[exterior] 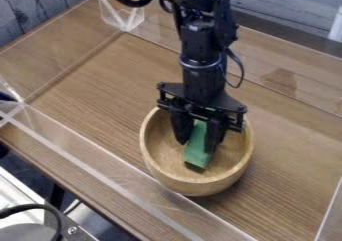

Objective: Put the green block in the brown bowl

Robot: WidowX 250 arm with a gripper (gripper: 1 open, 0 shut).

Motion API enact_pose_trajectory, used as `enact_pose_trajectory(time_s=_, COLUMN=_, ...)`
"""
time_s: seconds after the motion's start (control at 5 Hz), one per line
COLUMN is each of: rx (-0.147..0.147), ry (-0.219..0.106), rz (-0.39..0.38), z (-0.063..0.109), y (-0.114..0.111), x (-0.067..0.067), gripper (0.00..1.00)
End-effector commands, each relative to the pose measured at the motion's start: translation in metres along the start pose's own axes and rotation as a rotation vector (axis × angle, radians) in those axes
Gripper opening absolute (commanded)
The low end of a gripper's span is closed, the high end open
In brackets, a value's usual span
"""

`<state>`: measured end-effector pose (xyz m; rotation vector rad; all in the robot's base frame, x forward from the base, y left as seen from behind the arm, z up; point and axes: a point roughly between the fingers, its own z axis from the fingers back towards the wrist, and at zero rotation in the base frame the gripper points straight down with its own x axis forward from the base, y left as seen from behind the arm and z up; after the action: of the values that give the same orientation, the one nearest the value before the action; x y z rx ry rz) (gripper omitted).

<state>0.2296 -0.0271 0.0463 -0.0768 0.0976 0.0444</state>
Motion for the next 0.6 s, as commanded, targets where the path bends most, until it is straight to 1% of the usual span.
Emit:
enact_pose_trajectory(time_s=0.0, rx=0.014, ry=0.010, rz=-0.006, z=-0.0059, y=0.0023, x=-0.0010, gripper=0.00)
enact_pose_trajectory(time_s=0.4, rx=0.028, ry=0.028, rz=-0.008, z=-0.0127, y=0.0055, x=-0.0033, gripper=0.00)
